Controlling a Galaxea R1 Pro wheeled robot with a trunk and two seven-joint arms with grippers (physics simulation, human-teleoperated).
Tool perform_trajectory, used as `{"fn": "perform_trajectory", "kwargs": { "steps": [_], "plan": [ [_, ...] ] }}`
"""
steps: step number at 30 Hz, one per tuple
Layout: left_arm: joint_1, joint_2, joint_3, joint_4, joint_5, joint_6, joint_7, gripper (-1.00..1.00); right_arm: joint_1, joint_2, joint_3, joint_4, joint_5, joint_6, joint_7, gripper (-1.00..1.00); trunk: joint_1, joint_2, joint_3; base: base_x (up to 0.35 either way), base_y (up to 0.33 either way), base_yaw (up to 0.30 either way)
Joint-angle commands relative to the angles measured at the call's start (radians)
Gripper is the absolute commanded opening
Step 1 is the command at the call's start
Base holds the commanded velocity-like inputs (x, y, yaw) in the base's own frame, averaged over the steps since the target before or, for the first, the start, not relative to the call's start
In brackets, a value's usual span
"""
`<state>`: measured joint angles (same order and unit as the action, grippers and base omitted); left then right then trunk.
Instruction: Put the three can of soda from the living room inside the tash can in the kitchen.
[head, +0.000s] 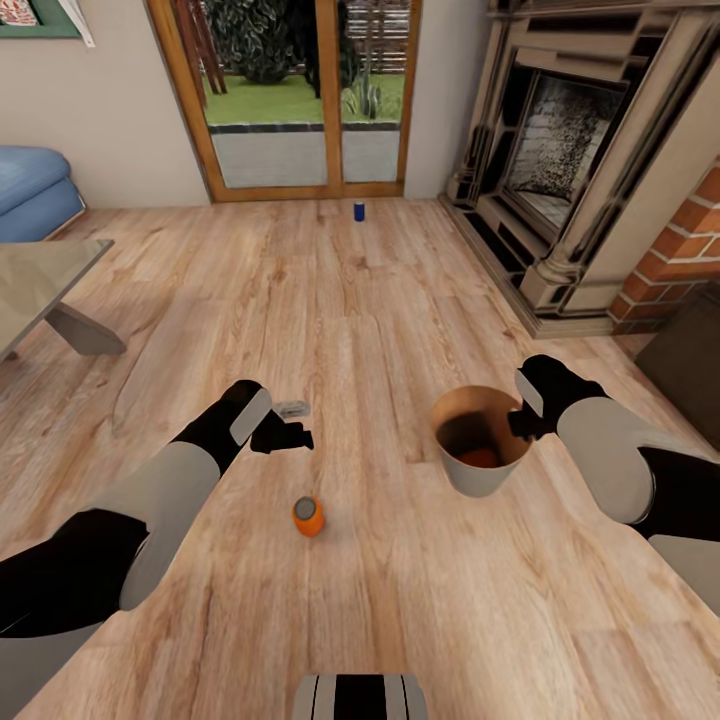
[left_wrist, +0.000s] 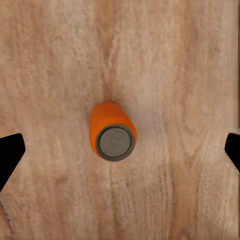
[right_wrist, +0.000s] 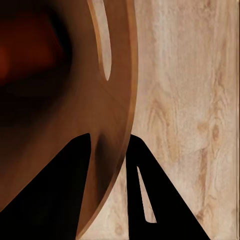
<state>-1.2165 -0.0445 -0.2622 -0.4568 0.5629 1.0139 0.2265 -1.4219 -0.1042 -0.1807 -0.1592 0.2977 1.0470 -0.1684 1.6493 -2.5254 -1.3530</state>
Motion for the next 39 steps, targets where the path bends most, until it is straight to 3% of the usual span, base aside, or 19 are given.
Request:
{"fn": "perform_trajectory", "kwargs": {
  "steps": [1, 11, 21, 39],
  "plan": [
    [0.0, 0.0, 0.0, 0.0, 0.0, -0.001, 0.0, 1.0, 0.0, 0.0, 0.001, 0.0, 0.003, 0.0, 0.001, -1.0, 0.0, 0.0, 0.0, 0.053, -0.071, 0.0],
    [0.001, 0.0, 0.0, 0.001, 0.0, -0.003, 0.002, 1.0, 0.0, 0.001, 0.003, 0.0, 0.003, 0.0, 0.001, -1.0, 0.0, 0.0, 0.0, 0.013, -0.018, 0.0],
    [0.0, -0.009, 0.0, 0.003, 0.0, -0.003, 0.007, 1.0, 0.0, 0.001, 0.001, -0.001, 0.002, 0.0, -0.049, -1.0, 0.004, -0.002, -0.039, 0.0, 0.0, 0.0],
    [0.0, -0.01, -0.001, 0.002, 0.0, -0.004, 0.002, 1.0, -0.005, 0.001, 0.002, -0.012, 0.003, 0.0, -0.054, -1.0, 0.012, -0.007, -0.108, 0.0, 0.0, 0.0]
  ]
}}
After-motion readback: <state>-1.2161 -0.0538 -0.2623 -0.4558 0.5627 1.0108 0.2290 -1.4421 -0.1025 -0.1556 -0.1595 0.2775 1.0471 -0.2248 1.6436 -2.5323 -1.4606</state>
